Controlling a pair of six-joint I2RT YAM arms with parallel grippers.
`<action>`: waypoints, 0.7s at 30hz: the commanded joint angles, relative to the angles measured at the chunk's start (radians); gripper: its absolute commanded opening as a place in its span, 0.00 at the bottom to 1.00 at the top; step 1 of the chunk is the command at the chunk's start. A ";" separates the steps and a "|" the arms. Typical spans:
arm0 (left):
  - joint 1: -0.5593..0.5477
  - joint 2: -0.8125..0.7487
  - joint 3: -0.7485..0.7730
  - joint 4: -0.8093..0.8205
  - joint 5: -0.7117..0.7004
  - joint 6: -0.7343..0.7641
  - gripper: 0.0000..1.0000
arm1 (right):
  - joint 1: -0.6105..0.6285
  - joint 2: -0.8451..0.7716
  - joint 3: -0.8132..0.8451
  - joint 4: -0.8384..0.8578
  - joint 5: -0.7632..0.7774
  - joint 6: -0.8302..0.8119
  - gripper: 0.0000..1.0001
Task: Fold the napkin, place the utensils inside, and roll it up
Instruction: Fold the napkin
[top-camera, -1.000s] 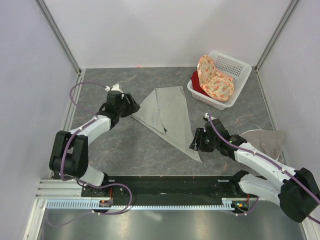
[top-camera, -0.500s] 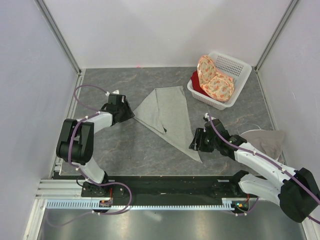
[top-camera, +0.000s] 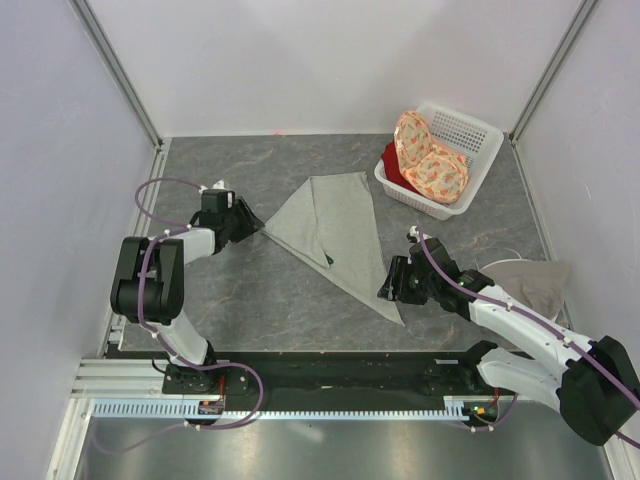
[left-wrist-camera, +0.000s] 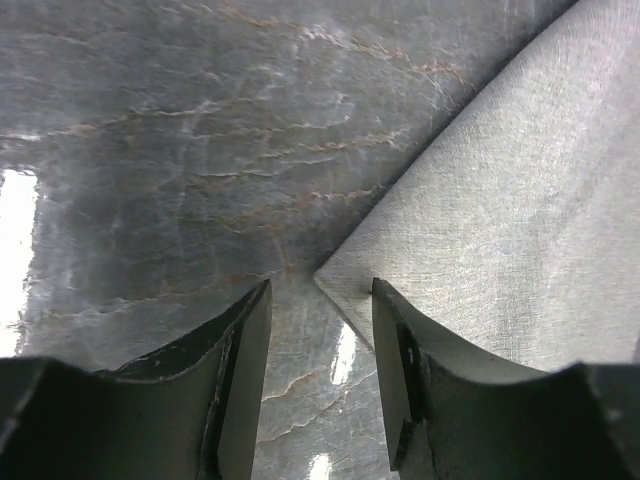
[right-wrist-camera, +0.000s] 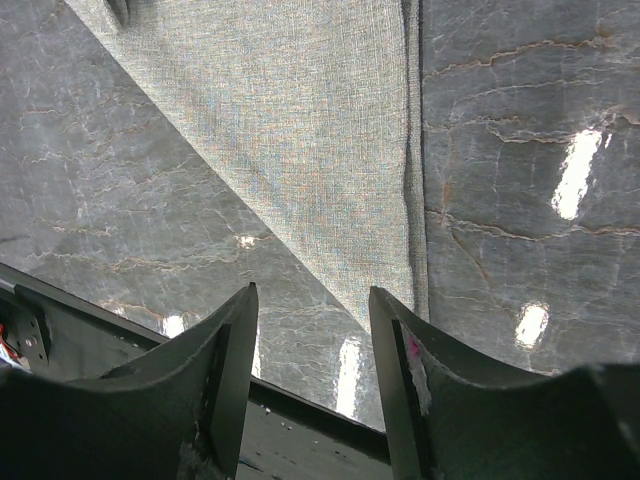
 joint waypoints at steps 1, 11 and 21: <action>0.024 0.041 0.022 0.087 0.087 -0.045 0.51 | -0.002 -0.001 0.004 0.008 -0.011 0.004 0.57; 0.024 0.063 0.003 0.139 0.159 -0.068 0.44 | -0.002 0.007 0.008 0.006 -0.010 0.001 0.57; 0.022 0.052 -0.037 0.130 0.173 -0.091 0.04 | -0.002 0.015 0.014 0.006 0.007 -0.016 0.57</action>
